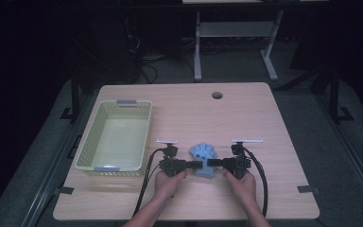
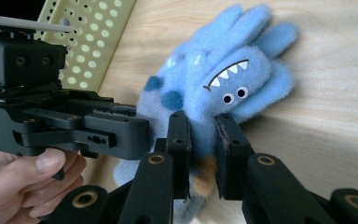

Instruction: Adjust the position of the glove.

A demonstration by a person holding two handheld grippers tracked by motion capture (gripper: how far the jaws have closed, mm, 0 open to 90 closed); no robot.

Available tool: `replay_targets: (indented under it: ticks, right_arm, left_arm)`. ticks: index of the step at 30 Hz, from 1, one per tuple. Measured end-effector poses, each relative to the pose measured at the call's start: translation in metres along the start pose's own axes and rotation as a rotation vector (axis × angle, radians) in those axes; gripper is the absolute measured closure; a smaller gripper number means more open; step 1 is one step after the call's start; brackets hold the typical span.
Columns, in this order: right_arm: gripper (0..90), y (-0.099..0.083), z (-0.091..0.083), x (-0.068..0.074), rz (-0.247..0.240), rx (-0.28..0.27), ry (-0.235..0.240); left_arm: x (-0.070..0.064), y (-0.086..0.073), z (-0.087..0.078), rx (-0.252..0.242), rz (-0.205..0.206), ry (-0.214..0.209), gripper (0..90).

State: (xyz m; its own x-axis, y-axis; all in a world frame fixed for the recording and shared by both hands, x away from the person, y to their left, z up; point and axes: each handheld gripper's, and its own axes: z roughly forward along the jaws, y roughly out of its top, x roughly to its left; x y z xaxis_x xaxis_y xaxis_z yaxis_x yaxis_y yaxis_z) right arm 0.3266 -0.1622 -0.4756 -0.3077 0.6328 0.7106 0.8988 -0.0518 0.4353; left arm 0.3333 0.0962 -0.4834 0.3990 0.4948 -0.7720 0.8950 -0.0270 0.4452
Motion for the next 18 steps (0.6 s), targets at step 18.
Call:
replay_targets:
  ticks: [18]
  right_arm:
    - [78.8, 0.006, -0.016, 0.016, -0.015, -0.055, 0.062]
  left_arm:
    - [-0.011, 0.008, -0.013, -0.019, 0.023, -0.070, 74.0]
